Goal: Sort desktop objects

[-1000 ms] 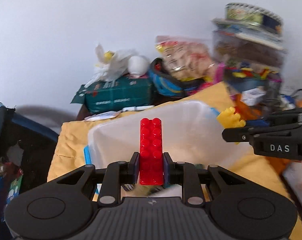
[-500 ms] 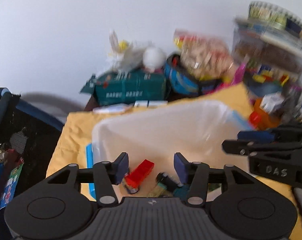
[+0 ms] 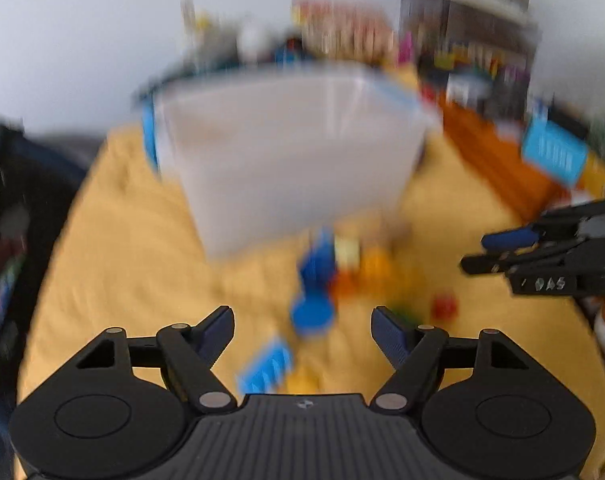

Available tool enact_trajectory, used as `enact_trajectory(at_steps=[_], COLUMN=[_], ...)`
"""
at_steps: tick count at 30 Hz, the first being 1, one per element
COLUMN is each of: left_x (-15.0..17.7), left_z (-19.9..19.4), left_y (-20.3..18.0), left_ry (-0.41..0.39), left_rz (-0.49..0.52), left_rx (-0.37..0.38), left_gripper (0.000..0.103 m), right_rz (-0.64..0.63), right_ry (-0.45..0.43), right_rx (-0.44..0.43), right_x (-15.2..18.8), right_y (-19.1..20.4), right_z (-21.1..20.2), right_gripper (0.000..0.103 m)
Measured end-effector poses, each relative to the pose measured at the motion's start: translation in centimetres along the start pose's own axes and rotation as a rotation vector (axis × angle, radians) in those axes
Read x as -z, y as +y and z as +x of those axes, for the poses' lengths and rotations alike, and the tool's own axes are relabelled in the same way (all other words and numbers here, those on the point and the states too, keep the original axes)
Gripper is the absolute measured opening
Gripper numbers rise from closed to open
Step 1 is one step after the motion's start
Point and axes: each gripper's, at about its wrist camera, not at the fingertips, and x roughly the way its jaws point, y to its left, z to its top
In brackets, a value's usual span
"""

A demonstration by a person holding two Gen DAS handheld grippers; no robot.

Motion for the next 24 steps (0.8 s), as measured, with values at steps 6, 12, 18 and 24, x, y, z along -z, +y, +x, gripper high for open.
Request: enact_trajectory(at_steps=[6,12,18,24], left_x=[4.0,3.9,3.4,2.4], left_z=[0.6,-0.5,0.6,2.9], left_y=[0.0,1.2,1.3,2.5], left_ry=[0.054,-0.037,0.015,0.05], left_rz=[0.013,0.086,0.226,0.245], left_rx=[-0.014,0.033,-0.014,0.011], left_gripper=[0.077,0.072,0.071,0.054], right_rz=[-0.022,-0.225,-0.302,-0.255], right_ry=[0.099,0.017,0.108,0.112], right_rx=[-0.018,-0.059,0.024,-0.01], right_x=[4.8,3.7,3.2,3.8], right_y=[1.8,6.3,9.3,8.7], right_z=[1.2,1.1,5.6,4.1], right_gripper=[0.035,0.035,0.034,0.024])
